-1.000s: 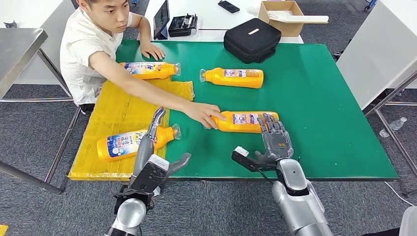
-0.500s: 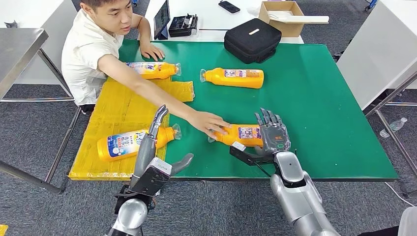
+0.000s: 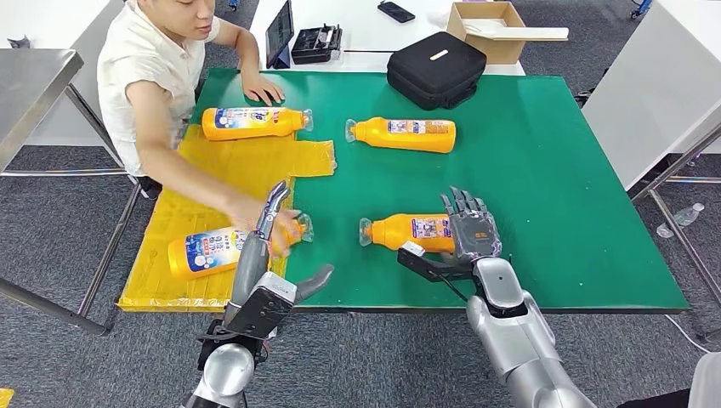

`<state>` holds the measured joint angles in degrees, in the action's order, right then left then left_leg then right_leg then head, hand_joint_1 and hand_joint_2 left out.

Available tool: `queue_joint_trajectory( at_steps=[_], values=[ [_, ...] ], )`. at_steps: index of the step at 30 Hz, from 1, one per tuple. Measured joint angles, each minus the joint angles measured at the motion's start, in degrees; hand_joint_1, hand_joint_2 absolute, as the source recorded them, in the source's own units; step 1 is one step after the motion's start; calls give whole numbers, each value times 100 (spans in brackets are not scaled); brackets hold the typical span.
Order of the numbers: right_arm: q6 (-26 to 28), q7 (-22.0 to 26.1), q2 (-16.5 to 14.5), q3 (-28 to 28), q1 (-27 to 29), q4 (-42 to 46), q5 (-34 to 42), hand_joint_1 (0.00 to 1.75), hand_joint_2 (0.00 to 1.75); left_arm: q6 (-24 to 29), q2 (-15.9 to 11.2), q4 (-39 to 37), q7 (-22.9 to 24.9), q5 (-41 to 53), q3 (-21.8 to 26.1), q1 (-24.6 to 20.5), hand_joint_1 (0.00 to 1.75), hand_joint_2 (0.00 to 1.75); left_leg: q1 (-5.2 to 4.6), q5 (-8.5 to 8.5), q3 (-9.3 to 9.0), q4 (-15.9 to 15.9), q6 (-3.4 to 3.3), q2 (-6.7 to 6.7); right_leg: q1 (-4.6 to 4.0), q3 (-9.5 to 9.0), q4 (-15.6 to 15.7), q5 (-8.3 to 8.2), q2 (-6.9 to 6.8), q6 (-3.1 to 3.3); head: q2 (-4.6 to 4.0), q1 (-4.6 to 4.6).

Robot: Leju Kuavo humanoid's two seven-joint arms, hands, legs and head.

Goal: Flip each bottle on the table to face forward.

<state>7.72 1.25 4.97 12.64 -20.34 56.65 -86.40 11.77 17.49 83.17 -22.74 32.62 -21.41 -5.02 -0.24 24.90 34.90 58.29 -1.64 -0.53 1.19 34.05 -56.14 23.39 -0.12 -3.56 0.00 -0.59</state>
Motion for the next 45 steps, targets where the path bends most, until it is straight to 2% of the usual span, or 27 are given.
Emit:
queue_joint_trajectory(
  at_steps=[9,18,25,26,27,29,30,31,32,38,45],
  values=[
    [-351,-81,9,-202,-179,-535,17,0,175,-148,0,-45,103,-46,-4,-10,0,175,-1,0,-1,1,0,1,0,0,1,0,1,0,0,1],
    [-695,33,55,-239,-214,-605,251,0,175,-269,0,-49,134,6,-27,-12,0,175,0,0,-8,0,0,3,0,-6,1,0,1,0,0,0],
    [-791,-98,109,-250,-307,-673,264,0,175,-281,-2,-49,131,8,-56,-17,0,175,-1,0,-14,1,-1,2,0,-11,1,-1,1,0,0,1],
    [-776,-103,111,-261,-320,-702,280,9,175,-281,-2,-49,131,10,-57,-17,0,175,-1,0,-15,1,-1,2,0,-12,1,-1,1,0,0,1],
    [-757,-103,115,-274,-332,-735,298,44,175,-281,-2,-49,130,13,-58,-18,0,175,-1,0,-16,1,-1,2,0,-12,2,-1,1,0,0,0],
    [-718,-101,124,-296,-352,-805,330,130,175,-281,-2,-50,128,15,-61,-19,0,175,-1,0,-17,0,-1,2,0,-13,2,-1,1,0,0,0],
    [-696,-95,131,-312,-364,-856,352,165,175,-281,-2,-51,123,15,-63,-20,0,175,-1,0,-17,0,-1,2,0,-13,2,-1,1,0,0,0],
    [-675,-86,138,-337,-378,-918,382,174,175,-281,-2,-55,116,10,-68,-23,0,175,-1,0,-18,0,-1,2,0,-14,2,-1,1,0,0,0],
    [-650,-69,150,-372,-397,-1002,419,175,175,-281,-2,-64,107,-2,-75,-28,0,175,-1,0,-18,1,-1,2,0,-14,3,-1,1,0,0,0],
    [-388,171,282,-614,-631,-1645,604,175,175,-253,-2,-197,10,-146,-142,-81,0,175,-1,0,-32,1,-1,1,0,-24,4,-1,0,-1,0,1],
    [-357,290,394,-814,-871,-2120,659,175,175,-239,-2,-316,-27,-205,-174,-113,0,175,-1,2,-59,1,-2,1,0,-45,7,1,0,0,0,1]
  ],
)
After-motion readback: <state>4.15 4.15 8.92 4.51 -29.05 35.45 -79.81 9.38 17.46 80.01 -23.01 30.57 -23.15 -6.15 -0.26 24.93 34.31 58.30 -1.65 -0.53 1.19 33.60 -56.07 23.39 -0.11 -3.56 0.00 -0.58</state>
